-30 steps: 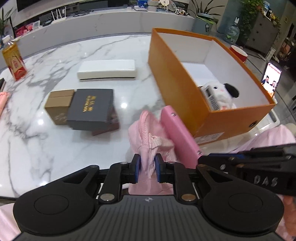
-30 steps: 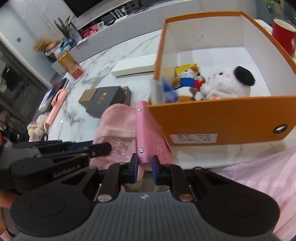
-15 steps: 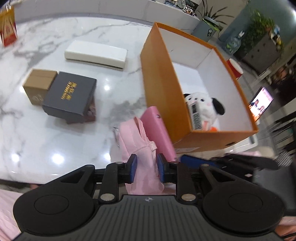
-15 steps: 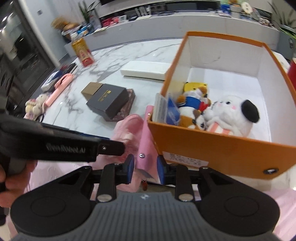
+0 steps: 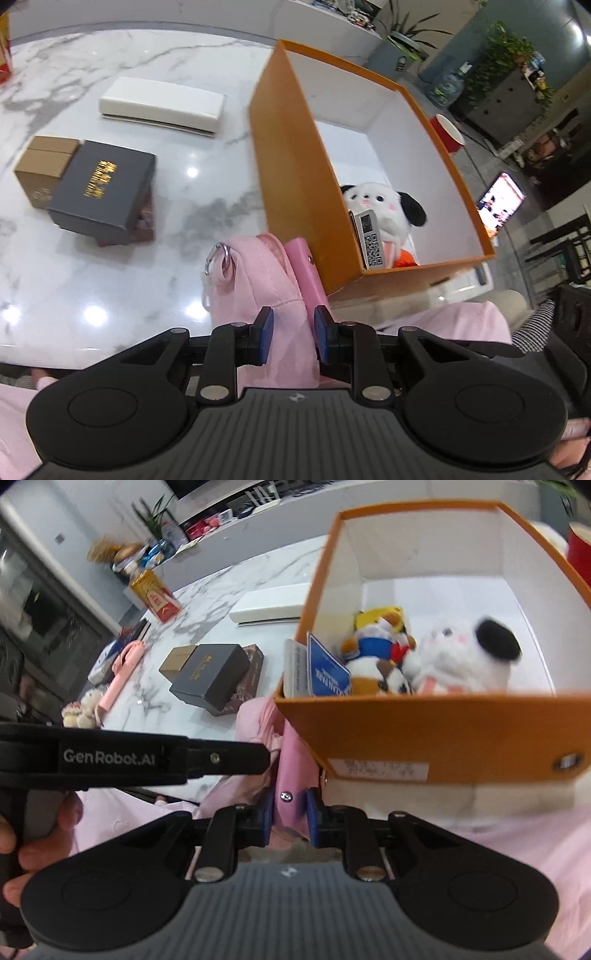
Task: Organize objects
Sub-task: 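Grasp the pink card wallet with the right tool while the left tool holds the backpack, then carry the backpack and wallet over the orange box and lower them inside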
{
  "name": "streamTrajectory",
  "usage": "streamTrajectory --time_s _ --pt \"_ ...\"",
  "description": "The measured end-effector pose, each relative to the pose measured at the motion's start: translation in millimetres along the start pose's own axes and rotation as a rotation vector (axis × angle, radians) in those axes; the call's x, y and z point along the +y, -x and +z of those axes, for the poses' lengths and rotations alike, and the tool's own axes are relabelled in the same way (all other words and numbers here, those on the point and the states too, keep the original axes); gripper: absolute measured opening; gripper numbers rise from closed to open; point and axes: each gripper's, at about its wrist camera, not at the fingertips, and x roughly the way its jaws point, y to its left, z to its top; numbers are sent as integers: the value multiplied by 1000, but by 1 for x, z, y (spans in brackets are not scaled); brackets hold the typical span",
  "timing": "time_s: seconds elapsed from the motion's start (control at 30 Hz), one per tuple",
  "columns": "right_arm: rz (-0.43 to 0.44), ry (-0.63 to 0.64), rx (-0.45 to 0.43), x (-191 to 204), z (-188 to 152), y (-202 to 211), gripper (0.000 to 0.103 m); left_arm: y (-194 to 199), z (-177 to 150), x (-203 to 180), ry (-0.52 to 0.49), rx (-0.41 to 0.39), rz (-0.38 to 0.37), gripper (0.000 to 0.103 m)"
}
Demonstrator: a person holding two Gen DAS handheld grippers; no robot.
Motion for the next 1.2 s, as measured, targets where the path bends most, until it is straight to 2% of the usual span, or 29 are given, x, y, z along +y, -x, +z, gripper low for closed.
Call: streamTrajectory --time_s 0.13,0.27,0.33,0.37,0.4,0.47,0.57,0.73,0.93,1.13,1.17,1.2 --pt "56 -114 16 -21 -8 7 20 -1 -4 -9 -53 -13 36 27" --pt "37 -57 1 -13 -10 8 22 2 -10 -21 -133 -36 91 27" --pt "16 -9 -10 -5 -8 8 24 4 -11 -24 -154 -49 111 30" --pt "1 12 -16 -2 -7 7 24 5 -11 -25 -162 -60 123 36" --pt "-13 33 -23 1 -5 7 24 6 -11 -26 -170 -71 137 46" --pt "-35 72 -27 5 0 6 27 5 -10 -25 -154 -77 204 60" --pt "-60 115 -29 9 6 1 27 -2 -7 -16 -100 -65 245 68" --pt "-79 123 -3 5 8 -14 29 -10 -10 2 -72 -41 287 68" --pt "-48 123 52 2 -2 -19 33 -17 -22 22 -55 56 300 63" --pt "-54 110 88 -5 -10 -24 31 -29 -29 41 -41 81 284 59" --pt "-55 112 86 -4 -11 -23 30 -28 -30 42 -39 82 277 56" --pt "-62 115 79 -2 -11 -21 29 -27 -31 43 -43 81 276 47"
